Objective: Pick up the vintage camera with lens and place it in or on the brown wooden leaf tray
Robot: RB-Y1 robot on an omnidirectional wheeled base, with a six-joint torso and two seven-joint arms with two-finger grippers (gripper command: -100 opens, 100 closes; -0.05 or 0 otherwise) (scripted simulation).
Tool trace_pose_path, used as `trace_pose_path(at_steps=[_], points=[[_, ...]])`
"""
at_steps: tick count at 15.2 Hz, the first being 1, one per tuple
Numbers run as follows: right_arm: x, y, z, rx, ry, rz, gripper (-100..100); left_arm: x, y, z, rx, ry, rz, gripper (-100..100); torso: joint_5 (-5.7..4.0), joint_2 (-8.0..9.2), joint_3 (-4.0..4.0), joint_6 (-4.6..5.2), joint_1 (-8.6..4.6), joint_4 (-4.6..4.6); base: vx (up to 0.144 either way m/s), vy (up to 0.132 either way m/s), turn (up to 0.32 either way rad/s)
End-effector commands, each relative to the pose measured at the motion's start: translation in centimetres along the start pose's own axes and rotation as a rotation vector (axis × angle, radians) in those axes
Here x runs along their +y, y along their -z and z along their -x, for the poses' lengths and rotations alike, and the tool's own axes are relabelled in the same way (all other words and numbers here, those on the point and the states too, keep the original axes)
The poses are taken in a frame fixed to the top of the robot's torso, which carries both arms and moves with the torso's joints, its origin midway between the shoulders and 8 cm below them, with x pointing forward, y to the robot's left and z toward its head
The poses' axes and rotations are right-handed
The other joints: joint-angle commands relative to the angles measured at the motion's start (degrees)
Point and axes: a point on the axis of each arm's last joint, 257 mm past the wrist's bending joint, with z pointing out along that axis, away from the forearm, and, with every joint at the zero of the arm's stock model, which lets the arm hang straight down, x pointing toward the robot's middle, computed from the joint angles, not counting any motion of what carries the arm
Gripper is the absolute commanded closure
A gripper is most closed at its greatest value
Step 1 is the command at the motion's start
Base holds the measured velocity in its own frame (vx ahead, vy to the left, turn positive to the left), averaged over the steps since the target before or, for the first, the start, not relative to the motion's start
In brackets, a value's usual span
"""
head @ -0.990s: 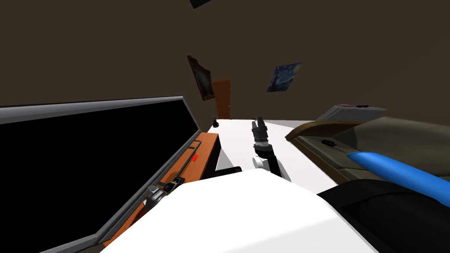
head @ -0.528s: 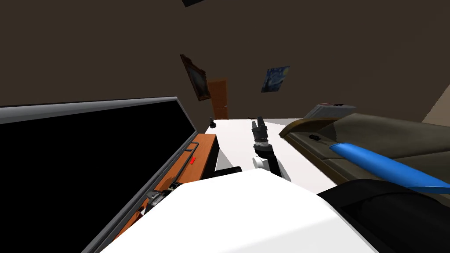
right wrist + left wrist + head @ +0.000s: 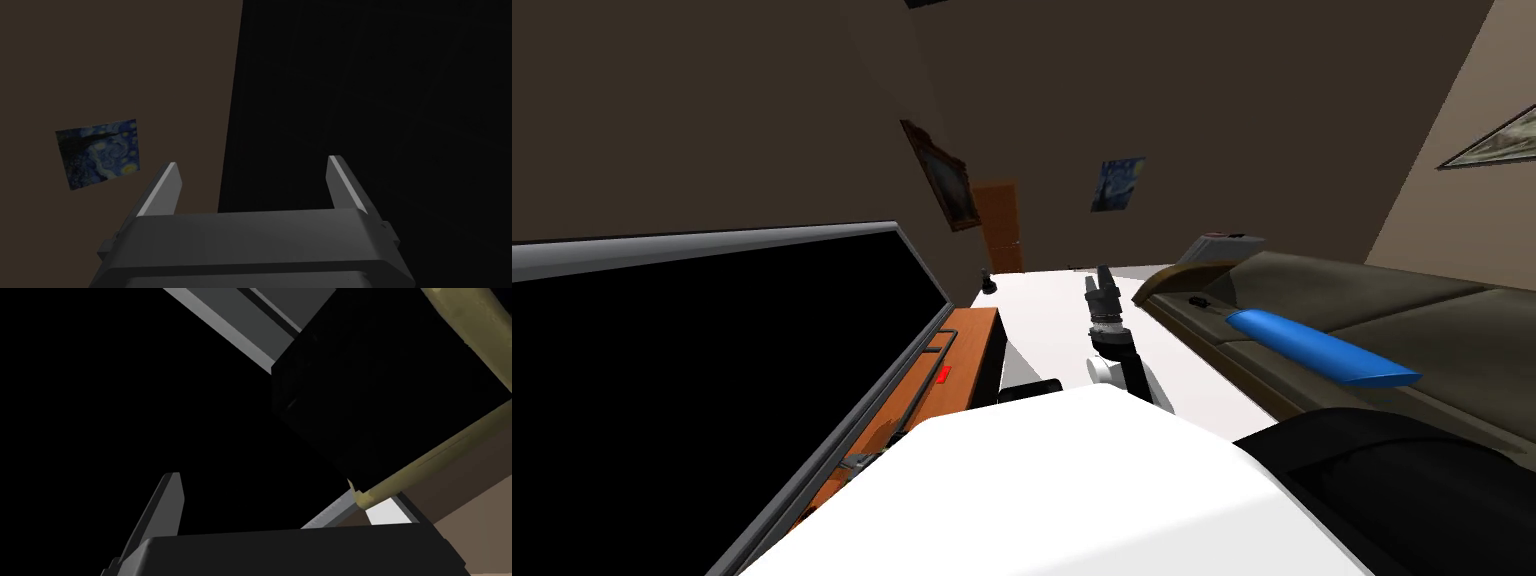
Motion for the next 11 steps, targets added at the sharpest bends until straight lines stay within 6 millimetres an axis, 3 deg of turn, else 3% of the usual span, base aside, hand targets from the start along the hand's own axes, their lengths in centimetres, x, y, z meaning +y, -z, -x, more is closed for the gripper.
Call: trace_pose_path(at_steps=[1, 2, 5, 7, 9, 11], points=[[0.0, 0.0, 0.0, 0.000, 0.000, 0.000, 0, 2.1, 1.2, 0.3, -0.012, -0.052, 0.057, -100, 0.00, 0.00, 0.00, 0.00, 0.00, 0.00, -0.002, 0.022, -0.252], [0.0, 0.0, 0.0, 0.000, 0.000, 0.000, 0, 2.1, 1.2, 0.3, -0.012, -0.052, 0.057, -100, 0.01, 0.00, 0.00, 0.01, 0.01, 0.00, -0.004, 0.025, -0.210], [0.0, 0.0, 0.0, 0.000, 0.000, 0.000, 0, 4.7, 3.1, 0.5, -0.020, -0.115, 0.131, -100, 0.01, 0.03, 0.01, -0.01, 0.05, 0.00, -0.010, 0.029, -0.189], [0.0, 0.0, 0.0, 0.000, 0.000, 0.000, 0, 4.7, 3.1, 0.5, -0.020, -0.115, 0.131, -100, 0.01, 0.03, 0.02, -0.02, 0.04, 0.00, -0.005, 0.022, -0.113], [0.0, 0.0, 0.0, 0.000, 0.000, 0.000, 0, 6.6, 4.9, 0.6, -0.021, -0.165, 0.191, -100, 0.00, 0.00, 0.00, -0.02, 0.01, 0.00, -0.003, 0.015, -0.179], [0.0, 0.0, 0.0, 0.000, 0.000, 0.000, 0, 6.6, 4.9, 0.6, -0.021, -0.165, 0.191, -100, 0.00, 0.01, 0.00, -0.01, 0.01, 0.00, -0.004, 0.018, -0.118]])
